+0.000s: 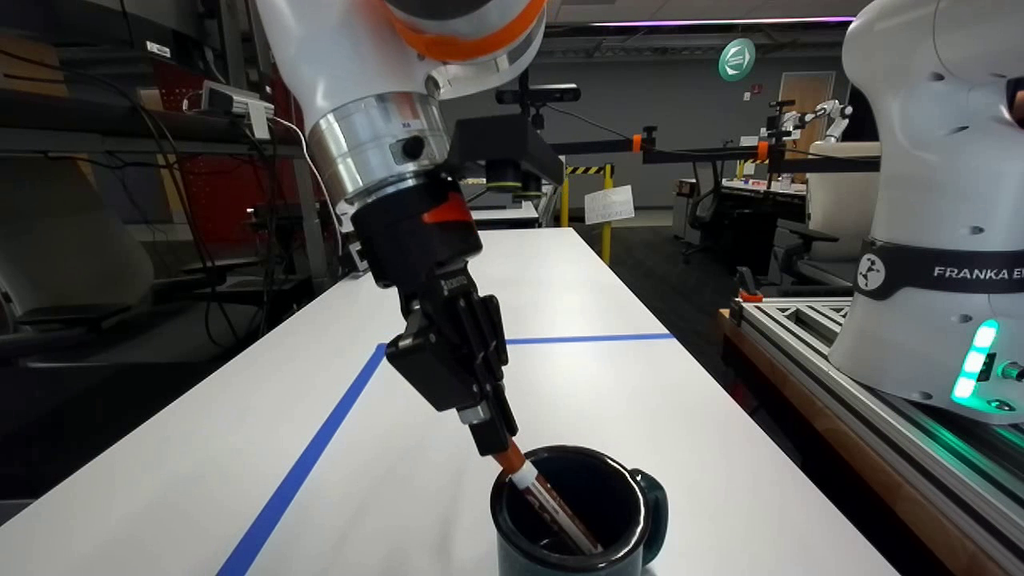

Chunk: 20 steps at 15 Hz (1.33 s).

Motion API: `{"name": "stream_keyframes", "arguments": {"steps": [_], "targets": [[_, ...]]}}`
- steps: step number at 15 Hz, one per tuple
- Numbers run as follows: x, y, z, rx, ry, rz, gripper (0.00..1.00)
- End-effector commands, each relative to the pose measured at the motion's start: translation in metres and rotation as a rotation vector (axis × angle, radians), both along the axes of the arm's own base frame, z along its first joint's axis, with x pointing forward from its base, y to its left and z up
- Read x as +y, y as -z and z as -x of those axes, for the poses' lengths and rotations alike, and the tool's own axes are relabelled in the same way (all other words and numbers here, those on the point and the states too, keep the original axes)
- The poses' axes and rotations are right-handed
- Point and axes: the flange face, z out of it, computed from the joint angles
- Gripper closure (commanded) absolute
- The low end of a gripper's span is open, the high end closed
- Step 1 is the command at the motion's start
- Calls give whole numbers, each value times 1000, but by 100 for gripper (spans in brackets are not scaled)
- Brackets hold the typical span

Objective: Move the marker to the table

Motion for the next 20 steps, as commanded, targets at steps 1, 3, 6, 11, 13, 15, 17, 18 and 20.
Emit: {"name": "stream_keyframes", "arguments": {"steps": [1, 3, 6, 11, 13, 15, 17, 18, 20], "targets": [[-9, -35, 2, 10, 43, 45, 96], [-17, -54, 2, 63, 84, 65, 96], [-31, -90, -3, 143, 142, 55, 96], [-75, -129, -28, 113, 163, 51, 96], [-94, -113, -42, 88, 126, 62, 96], [-104, -87, -48, 107, 70, 47, 96], [-108, -56, -50, 148, -7, -5, 96], [-107, -39, -50, 166, -51, -26, 96], [-107, -11, -53, 204, -116, -57, 96]]}}
